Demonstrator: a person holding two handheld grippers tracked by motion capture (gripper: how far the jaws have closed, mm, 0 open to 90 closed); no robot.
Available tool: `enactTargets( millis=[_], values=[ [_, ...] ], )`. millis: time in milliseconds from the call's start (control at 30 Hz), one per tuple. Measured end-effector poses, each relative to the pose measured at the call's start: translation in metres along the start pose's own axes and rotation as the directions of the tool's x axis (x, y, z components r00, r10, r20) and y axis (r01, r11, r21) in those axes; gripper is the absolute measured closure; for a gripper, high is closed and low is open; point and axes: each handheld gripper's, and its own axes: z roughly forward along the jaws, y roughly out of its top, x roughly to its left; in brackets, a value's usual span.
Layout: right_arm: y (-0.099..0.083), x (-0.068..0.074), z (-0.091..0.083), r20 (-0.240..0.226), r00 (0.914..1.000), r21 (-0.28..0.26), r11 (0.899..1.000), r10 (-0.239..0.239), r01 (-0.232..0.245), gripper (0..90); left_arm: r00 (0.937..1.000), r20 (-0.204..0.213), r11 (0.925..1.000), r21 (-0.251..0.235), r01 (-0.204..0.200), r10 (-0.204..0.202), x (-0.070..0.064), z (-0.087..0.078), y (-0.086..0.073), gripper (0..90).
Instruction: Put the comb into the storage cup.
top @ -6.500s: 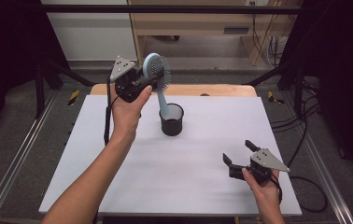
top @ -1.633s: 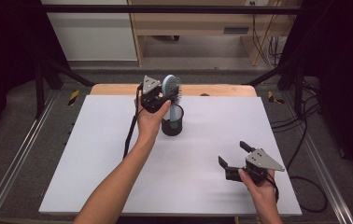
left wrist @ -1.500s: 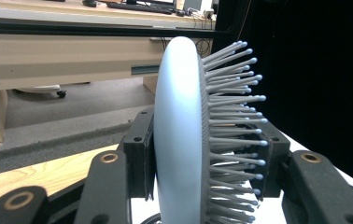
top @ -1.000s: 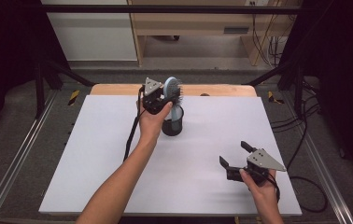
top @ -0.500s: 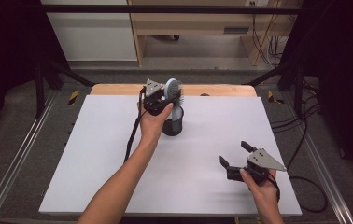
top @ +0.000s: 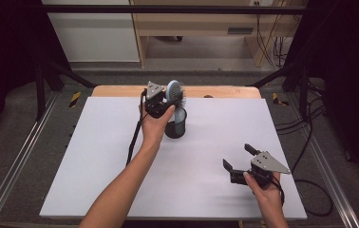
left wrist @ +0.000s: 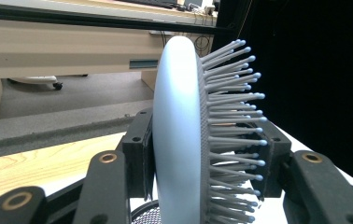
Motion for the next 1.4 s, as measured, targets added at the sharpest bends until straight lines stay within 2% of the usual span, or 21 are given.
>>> enactTargets(
  millis=[333,833,1400],
  values=[
    [0.000,0.001,0.001,-0.004,1.0000,0.007,1.000,0.001,-0.001,4.3,0.9993,-0.018,0.9995,0.006,0.032,-0.032,0.010,-0.004,0.000,49.0],
    [-0.001,0.004,0.004,-0.015,0.9999,0.008,1.000,-0.008,0.008,4.3,0.9952,-0.018,0.9954,0.002,0.096,-0.096,0.023,-0.008,-0.002,47.8],
    [-0.001,0.005,0.005,-0.015,0.9998,0.011,1.000,-0.010,0.010,4.2,0.9802,-0.012,0.9802,-0.010,0.198,-0.198,0.043,-0.015,-0.008,47.3]
  ],
)
